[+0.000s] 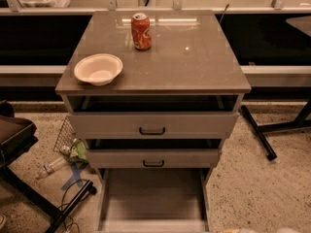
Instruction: Close bottom drawer
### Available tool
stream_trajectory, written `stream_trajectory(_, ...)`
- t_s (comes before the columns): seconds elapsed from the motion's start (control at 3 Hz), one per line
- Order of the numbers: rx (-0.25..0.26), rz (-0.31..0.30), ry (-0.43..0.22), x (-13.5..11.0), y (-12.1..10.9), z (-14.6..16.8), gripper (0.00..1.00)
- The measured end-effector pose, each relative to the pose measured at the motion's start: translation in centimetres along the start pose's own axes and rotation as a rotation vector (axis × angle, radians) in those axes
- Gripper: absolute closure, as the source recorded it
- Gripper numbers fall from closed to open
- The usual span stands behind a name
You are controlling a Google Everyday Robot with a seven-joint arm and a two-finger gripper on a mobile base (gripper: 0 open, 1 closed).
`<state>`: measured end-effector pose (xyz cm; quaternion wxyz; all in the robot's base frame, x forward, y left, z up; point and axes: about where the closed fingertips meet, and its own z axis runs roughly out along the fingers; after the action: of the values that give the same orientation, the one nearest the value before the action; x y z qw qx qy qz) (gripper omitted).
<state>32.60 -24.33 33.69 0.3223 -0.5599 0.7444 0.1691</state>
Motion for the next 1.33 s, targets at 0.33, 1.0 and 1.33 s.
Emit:
stream_trajectory(0.33,-0.062,0.056,-0.028,2.9,5.0,2.7,1.0)
stream_trajectory(1.0,-0.088,0.066,-0.047,3.9,5.4,6.4,1.0)
stream_trajectory(1.33,-0.102,0.085,-0.088,5.3,5.0,9.8,1.0)
